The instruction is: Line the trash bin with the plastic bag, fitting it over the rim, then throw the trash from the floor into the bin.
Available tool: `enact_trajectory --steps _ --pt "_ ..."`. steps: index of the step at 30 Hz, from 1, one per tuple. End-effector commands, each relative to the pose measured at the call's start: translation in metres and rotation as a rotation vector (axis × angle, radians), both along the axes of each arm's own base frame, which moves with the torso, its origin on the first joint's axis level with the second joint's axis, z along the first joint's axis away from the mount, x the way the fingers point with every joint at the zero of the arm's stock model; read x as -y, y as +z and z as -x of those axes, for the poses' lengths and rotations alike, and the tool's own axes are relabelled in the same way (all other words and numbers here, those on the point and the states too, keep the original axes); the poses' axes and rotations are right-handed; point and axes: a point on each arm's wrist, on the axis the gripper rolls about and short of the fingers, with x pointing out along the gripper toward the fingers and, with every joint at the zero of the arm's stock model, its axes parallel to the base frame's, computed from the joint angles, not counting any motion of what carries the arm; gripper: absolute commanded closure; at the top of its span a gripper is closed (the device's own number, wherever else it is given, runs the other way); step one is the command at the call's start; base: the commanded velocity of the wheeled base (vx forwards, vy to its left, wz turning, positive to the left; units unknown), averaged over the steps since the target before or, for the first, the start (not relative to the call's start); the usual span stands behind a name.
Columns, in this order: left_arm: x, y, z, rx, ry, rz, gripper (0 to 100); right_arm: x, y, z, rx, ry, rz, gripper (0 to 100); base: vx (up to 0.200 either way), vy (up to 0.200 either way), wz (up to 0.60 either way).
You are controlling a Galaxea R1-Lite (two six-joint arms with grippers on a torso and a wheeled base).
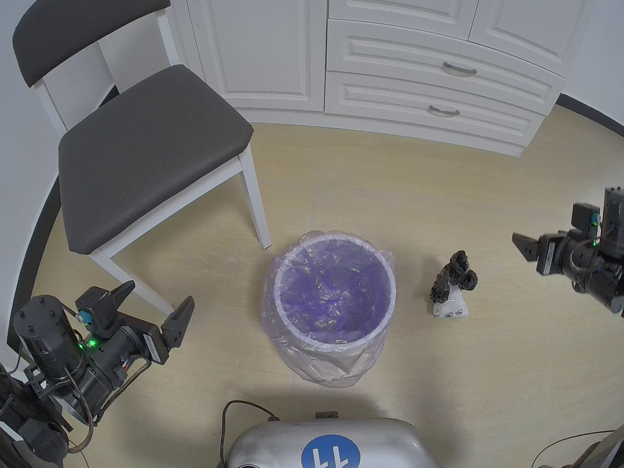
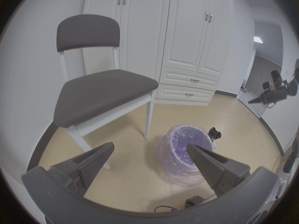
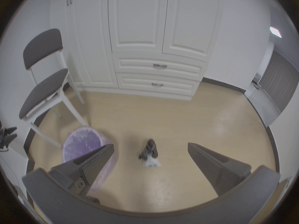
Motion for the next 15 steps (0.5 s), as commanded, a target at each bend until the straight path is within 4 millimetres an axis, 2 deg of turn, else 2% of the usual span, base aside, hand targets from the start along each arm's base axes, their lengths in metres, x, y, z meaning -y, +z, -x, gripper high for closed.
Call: enact_trajectory --steps 1,4,8,13,15 --pt "-0.004 0.028 0.016 0.107 -0.044 -0.011 0 -0.003 0.013 -0.032 0.036 -0.001 -0.013 0 0.0 0.0 0.0" --pt "-0.003 0.032 0.015 0.105 -0.046 -0.012 0 0.001 0.008 -0.032 0.019 0.019 -0.015 0 0.0 0.0 0.0" --pt "-0.004 0.049 0.017 0.142 -0.047 0.01 0 0.004 0.003 -0.042 0.005 0.065 -0.036 0 0.0 0.0 0.0" --pt "-0.007 0.076 0.021 0.232 -0.034 0.07 0 0.008 -0.021 -0.068 -0.078 0.039 -0.03 0 0.0 0.0 0.0" --pt "-0.009 0.082 0.026 0.23 -0.038 0.07 0 0.012 -0.038 -0.092 -0.129 0.013 -0.027 0 0.0 0.0 0.0"
